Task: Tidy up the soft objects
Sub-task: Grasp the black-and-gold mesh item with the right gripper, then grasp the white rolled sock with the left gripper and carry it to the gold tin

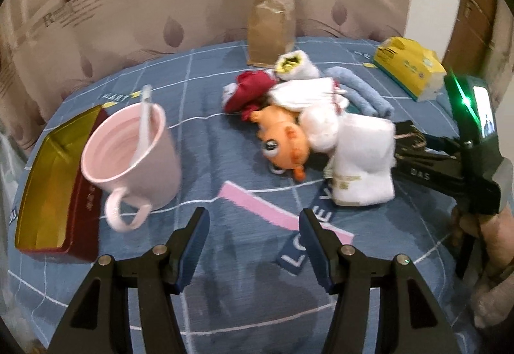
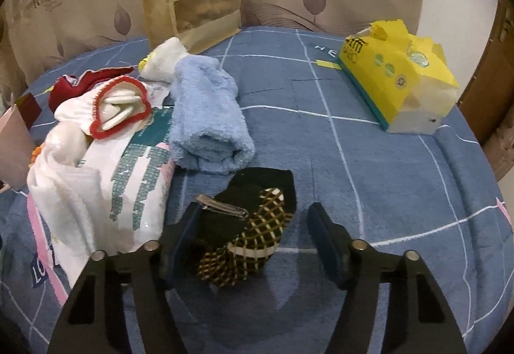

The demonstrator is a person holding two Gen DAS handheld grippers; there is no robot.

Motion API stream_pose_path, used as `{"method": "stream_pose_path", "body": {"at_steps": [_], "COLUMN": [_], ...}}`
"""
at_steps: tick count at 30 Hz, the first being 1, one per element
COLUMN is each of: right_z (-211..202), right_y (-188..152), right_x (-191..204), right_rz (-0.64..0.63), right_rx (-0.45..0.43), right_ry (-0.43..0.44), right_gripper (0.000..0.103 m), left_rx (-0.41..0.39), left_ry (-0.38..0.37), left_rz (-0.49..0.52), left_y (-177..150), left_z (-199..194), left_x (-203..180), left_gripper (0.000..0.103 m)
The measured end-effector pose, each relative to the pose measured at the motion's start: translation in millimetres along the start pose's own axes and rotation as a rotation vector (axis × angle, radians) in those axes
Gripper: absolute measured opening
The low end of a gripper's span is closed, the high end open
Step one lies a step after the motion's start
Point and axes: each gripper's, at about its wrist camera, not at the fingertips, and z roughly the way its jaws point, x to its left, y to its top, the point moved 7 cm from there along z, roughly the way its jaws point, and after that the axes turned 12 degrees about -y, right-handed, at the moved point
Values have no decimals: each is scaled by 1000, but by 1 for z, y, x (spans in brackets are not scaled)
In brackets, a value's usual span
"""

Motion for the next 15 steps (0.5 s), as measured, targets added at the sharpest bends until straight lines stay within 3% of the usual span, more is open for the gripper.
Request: {"method": "stream_pose_path", "body": {"at_steps": [5,7,15], "right_z": [-2,-2,-7], "right_y": [1,2,6], "right_x": [-1,-5,-19], "right_rz": [32,57,134], "right_rx": [0,6,7], "right_ry": [53,74,89], "right_gripper": [38,26,19], "left_rx": [8,7,12], "left_ry": [-61,-82,-183], "left_rz": [52,70,107], "left_y": [6,8,19], "left_z": [7,9,20], "left_x": [-24,-33,-63], "left_gripper": [59,59,59]}}
